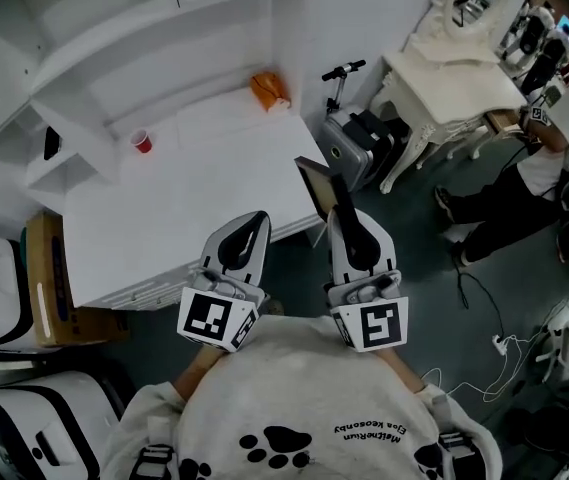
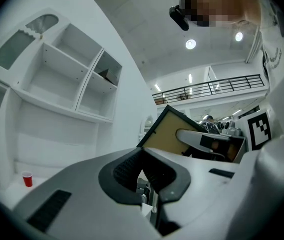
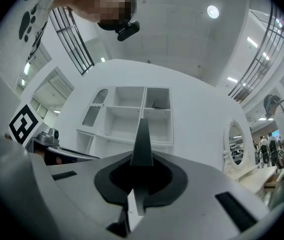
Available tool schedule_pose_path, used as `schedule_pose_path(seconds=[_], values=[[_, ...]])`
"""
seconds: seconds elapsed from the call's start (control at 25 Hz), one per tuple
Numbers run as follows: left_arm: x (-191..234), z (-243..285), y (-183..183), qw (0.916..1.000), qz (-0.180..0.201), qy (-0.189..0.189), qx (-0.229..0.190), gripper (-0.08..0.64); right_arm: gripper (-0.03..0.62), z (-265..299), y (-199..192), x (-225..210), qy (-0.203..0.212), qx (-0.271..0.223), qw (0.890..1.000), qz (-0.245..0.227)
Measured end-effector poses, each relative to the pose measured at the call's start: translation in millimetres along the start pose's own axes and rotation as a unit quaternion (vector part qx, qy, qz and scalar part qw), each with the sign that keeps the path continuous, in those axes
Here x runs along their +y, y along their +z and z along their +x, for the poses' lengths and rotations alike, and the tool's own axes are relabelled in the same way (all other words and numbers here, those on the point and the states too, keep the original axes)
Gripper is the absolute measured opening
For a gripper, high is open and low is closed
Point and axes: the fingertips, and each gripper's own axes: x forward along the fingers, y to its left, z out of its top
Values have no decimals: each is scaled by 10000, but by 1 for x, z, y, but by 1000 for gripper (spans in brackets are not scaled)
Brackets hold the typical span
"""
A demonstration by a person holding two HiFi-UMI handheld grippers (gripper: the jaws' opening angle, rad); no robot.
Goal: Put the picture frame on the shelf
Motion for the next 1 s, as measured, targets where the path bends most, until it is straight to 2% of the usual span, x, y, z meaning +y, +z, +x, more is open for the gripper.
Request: schedule_pose_path(seconds=[0.36, 1.0], values=[[37, 21, -2, 9994, 116, -311, 11, 20, 40, 40, -8, 4, -221, -36, 9997, -139], [63, 20, -14, 9990, -163, -416, 35, 20, 40, 61, -12, 20, -229, 79, 9991, -354]])
